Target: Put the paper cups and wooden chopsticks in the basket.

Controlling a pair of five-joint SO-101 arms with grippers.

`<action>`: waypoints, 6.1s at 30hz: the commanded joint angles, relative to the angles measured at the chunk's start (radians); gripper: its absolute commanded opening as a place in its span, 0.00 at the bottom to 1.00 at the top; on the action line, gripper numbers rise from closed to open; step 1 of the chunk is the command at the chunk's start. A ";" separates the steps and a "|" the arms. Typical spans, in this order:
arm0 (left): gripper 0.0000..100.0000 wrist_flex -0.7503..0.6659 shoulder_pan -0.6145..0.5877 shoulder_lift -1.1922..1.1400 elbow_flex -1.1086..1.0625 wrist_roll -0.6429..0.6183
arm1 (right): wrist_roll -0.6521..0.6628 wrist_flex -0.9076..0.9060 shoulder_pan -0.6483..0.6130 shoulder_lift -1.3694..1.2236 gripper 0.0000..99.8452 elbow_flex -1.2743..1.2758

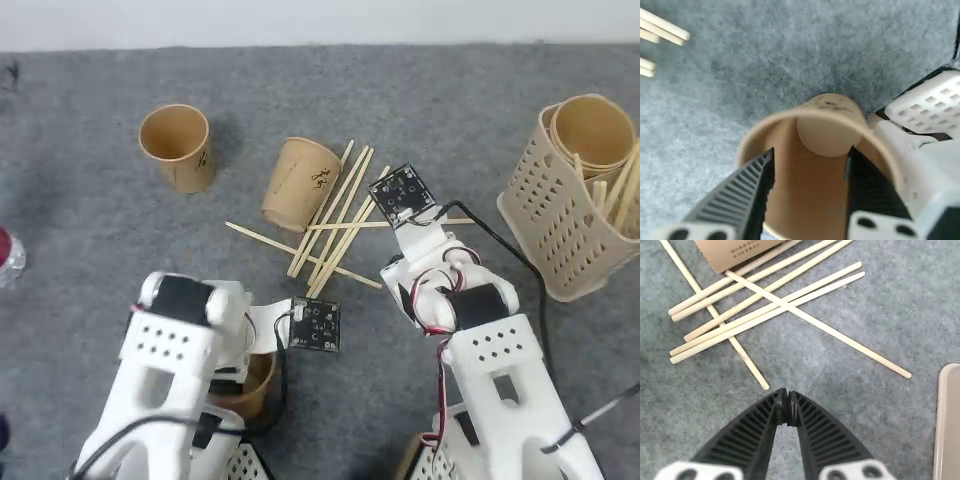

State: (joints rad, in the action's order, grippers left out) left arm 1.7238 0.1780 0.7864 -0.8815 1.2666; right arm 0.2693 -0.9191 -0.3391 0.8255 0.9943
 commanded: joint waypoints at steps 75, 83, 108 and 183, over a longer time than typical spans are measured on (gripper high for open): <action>0.10 -0.404 -0.126 -0.321 0.275 -0.295 | -0.035 0.065 0.012 0.025 0.01 0.037; 0.28 -0.568 -0.147 -0.315 0.314 -0.631 | -0.075 0.048 0.008 0.035 0.02 0.017; 0.28 -0.631 -0.898 0.569 -0.321 -1.341 | -0.227 -0.788 -0.366 -0.984 0.14 -1.534; 0.28 -0.632 -0.925 1.036 -0.708 -1.333 | -0.040 -0.722 0.783 -0.992 0.01 -1.900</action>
State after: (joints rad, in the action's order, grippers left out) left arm 1.1178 -0.7518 1.8021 -1.5965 -0.0575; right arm 0.2248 -1.6402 0.4266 -0.1688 -0.8684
